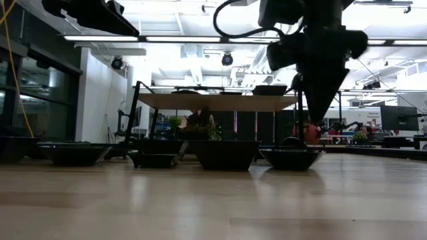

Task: Pick & Place Mini shaped plates
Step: Stack the leaf shaped plate on top of the other leaf shaped plate on the shelf

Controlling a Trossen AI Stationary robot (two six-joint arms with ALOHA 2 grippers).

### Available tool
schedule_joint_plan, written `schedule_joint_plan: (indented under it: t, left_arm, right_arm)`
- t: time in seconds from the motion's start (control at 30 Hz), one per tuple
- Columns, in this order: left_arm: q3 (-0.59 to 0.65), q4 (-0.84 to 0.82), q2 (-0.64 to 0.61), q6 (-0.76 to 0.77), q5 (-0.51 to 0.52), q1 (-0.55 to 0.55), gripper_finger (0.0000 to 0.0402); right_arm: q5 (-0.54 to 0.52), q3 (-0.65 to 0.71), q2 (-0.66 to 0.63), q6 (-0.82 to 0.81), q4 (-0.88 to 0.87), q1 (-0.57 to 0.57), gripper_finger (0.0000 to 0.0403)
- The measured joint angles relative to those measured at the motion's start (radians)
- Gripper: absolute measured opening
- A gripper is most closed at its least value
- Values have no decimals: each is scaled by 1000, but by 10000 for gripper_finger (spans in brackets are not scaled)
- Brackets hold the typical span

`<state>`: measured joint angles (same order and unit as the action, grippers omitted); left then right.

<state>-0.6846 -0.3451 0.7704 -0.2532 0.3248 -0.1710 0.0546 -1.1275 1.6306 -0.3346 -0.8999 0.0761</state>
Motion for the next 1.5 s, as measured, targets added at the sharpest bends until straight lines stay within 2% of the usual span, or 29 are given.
schedule_joint_plan:
  t: [0.13,0.3,0.5,0.67,0.77,1.03,1.5]
  left_arm:
    - [0,1,0,8,0,0,103]
    - [0,-16,0,23,-1,0,103]
    - [9,-16,0,23,0,0,103]
    - [28,-15,0,39,-1,0,103]
    - [41,-14,0,50,0,0,103]
    - [57,6,0,58,-1,0,103]
    - [57,5,0,59,-2,0,103]
  right_arm:
    - [28,16,0,-95,77,4,98]
    - [97,107,0,-212,189,2,98]
    - [23,194,-10,-305,243,-15,99]
    - [60,255,-38,-359,361,-17,99]
    - [44,275,-56,-399,382,-16,99]
    - [-1,280,-56,-496,428,-2,99]
    - [-60,280,-56,-548,430,38,99]
